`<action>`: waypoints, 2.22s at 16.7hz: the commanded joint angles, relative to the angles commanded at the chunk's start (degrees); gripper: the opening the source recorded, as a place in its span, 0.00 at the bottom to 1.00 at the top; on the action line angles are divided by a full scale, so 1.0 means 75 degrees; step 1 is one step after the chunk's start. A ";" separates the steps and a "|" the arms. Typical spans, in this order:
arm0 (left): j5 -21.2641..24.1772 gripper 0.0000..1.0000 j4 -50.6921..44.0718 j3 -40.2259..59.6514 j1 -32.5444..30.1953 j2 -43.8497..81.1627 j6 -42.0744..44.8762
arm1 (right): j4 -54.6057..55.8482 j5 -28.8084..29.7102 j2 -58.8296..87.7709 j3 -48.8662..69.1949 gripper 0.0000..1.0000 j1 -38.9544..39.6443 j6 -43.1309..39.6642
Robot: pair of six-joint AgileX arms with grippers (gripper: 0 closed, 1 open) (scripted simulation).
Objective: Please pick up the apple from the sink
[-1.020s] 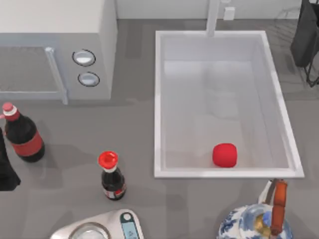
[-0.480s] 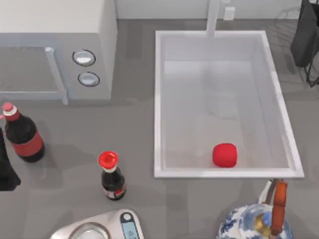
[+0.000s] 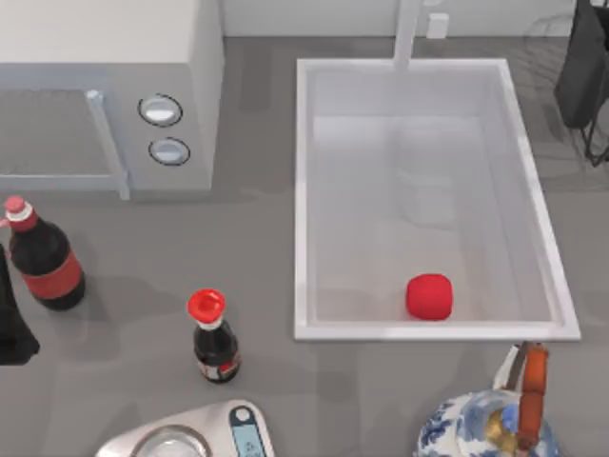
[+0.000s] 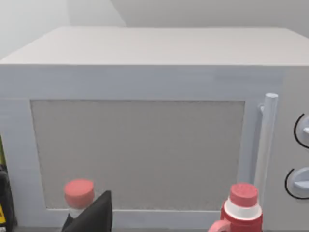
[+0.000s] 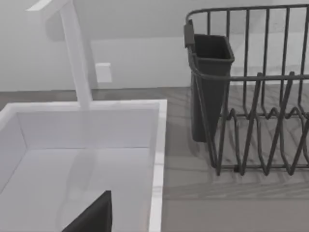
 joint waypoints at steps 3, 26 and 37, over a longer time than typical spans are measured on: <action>0.0000 1.00 0.0000 0.0000 0.0000 0.0000 0.0000 | -0.0997 0.0002 0.1866 0.1512 1.00 0.0448 0.0466; 0.0000 1.00 0.0000 0.0000 0.0000 0.0000 0.0000 | -0.7143 0.0016 1.4614 1.0917 1.00 0.3211 0.3334; 0.0000 1.00 0.0000 0.0000 0.0000 0.0000 0.0000 | -0.4498 0.0031 1.6108 0.9917 1.00 0.3206 0.3358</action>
